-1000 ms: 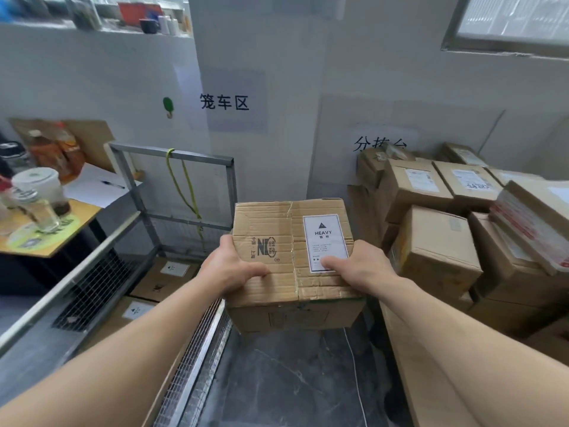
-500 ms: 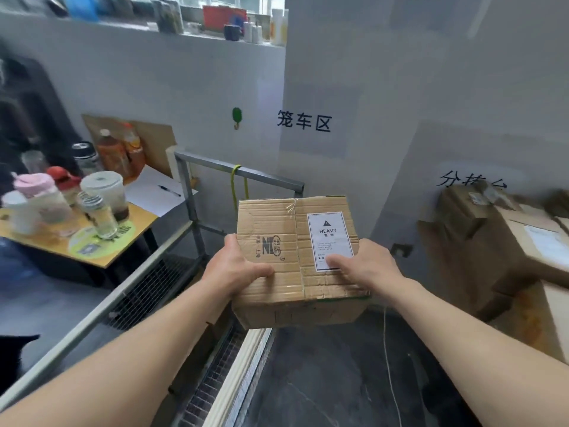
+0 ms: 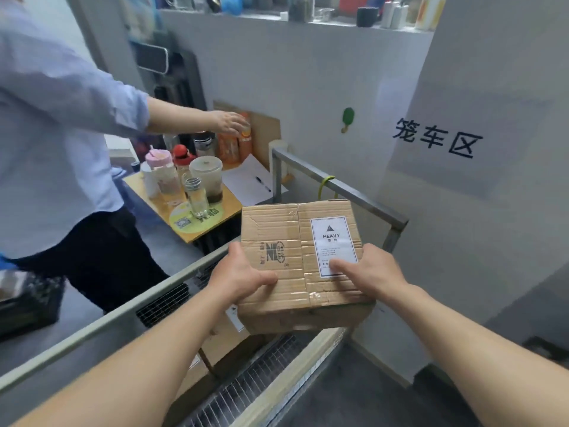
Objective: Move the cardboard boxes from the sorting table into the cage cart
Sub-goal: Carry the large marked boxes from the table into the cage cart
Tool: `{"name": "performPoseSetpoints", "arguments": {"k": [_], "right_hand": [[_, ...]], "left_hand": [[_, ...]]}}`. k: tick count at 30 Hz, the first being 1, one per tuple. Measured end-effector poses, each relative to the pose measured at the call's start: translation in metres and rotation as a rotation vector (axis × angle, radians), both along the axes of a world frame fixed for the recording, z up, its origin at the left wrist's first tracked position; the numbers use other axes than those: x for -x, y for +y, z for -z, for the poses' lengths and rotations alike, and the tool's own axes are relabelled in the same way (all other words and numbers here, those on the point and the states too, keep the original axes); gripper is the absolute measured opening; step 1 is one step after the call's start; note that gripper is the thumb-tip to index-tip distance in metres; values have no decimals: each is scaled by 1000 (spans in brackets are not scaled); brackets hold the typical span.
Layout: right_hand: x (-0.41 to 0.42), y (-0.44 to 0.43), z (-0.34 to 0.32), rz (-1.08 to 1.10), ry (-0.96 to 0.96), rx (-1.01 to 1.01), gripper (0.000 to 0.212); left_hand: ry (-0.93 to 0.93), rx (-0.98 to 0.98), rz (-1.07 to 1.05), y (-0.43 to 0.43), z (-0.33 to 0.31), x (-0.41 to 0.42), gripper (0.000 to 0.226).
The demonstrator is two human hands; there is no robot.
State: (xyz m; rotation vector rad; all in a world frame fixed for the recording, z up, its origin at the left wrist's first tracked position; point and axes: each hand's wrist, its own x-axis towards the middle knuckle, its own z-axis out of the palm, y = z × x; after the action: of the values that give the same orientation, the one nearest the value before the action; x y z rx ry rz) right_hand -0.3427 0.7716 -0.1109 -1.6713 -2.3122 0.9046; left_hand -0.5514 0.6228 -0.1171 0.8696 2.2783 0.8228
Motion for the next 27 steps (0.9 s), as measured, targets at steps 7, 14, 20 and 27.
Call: {"name": "performPoseSetpoints", "arguments": {"k": [7,14,20,27], "right_hand": [[44,28,23,-194,-55,34,39],[91,35,65,-293,-133,65,43],[122,46,110,-304,-211,87,50],[134,66,185,-342,-335,157,55]], "left_hand": [[-43,26,-158,-6,31,13,89],[-113,101,-237,-17,72,39,85],[-191,120,-264,-16,119,60,81],[-273,194,-300,-5,200,56,76]]}}
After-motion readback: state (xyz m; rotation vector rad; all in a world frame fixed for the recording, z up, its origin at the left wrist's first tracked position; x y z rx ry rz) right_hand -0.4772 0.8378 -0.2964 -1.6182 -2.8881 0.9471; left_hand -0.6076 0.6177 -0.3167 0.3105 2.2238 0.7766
